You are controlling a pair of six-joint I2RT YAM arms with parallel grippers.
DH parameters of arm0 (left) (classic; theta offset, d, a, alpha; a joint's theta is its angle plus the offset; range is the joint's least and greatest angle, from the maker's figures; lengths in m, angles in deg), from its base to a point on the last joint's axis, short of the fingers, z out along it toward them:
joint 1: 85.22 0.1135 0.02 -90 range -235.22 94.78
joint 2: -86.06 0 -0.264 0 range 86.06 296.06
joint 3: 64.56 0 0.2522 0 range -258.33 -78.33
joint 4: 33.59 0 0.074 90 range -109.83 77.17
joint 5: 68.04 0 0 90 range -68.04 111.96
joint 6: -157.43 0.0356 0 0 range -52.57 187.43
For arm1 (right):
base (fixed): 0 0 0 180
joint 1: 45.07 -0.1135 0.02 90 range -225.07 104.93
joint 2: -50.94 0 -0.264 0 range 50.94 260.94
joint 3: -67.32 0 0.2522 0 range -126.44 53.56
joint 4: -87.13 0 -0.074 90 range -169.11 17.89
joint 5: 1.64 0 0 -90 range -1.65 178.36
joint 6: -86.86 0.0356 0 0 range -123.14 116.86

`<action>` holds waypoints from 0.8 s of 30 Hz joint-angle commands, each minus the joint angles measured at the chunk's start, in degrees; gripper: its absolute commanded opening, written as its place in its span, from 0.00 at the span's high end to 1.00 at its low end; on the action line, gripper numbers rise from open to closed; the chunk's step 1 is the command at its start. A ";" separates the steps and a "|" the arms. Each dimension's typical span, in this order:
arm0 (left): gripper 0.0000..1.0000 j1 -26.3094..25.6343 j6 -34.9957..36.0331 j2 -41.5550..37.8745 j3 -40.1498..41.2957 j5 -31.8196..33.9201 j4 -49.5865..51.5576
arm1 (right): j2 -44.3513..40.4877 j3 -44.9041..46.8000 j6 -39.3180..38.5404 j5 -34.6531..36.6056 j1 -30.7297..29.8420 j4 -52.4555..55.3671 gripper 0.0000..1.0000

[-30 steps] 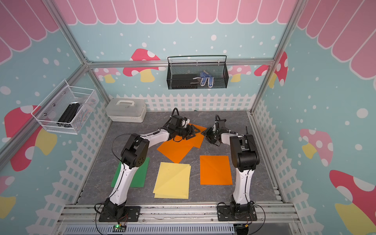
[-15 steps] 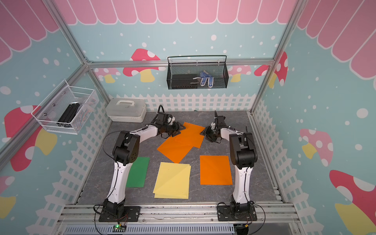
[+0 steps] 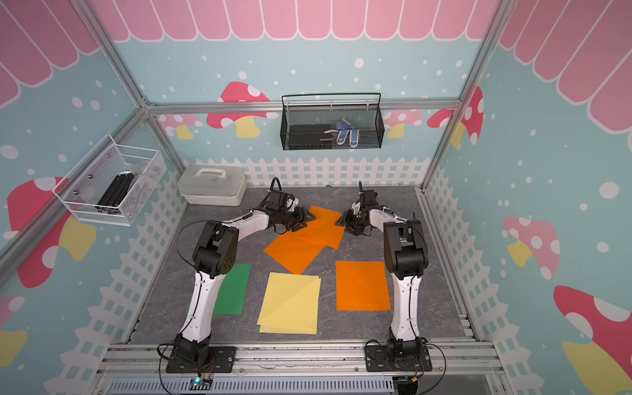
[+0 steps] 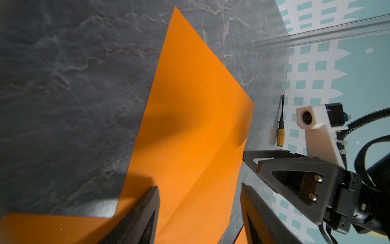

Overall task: Sort the scattered colored papers by color
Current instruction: Pick up the colored paper from the center of the board.

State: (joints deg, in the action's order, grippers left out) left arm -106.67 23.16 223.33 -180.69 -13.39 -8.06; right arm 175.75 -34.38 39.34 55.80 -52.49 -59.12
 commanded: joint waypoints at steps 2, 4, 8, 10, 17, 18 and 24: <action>0.35 -0.74 0.99 3.32 0.34 1.38 3.96 | 1.83 4.38 1.98 -2.80 -0.02 -3.63 0.45; 0.35 -0.89 0.88 3.72 0.29 1.32 3.96 | 2.11 4.37 2.89 -4.41 -0.06 -5.20 0.45; 0.35 -0.96 0.69 4.13 0.30 1.15 3.89 | 2.93 3.92 3.93 -6.03 -0.40 -6.20 0.44; 0.35 -0.96 0.58 4.06 0.33 0.99 3.64 | 3.19 3.85 3.84 -6.19 -0.56 -6.19 0.44; 0.35 -1.07 -0.19 3.87 0.88 0.34 2.53 | 4.81 3.76 6.97 -9.20 -0.98 -8.48 0.42; 0.35 -1.13 -0.55 3.63 1.26 0.29 2.13 | 4.93 3.90 8.37 -9.82 -1.02 -9.88 0.41; 0.36 -1.66 -1.78 1.32 5.09 0.28 -1.56 | 6.36 1.69 13.05 -11.13 -1.10 -11.50 0.44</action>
State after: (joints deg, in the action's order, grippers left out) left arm -107.24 22.42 223.53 -178.88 -14.49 -12.65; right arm 178.99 -32.24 49.68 43.56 -52.89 -72.50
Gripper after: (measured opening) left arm 0.641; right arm 0.576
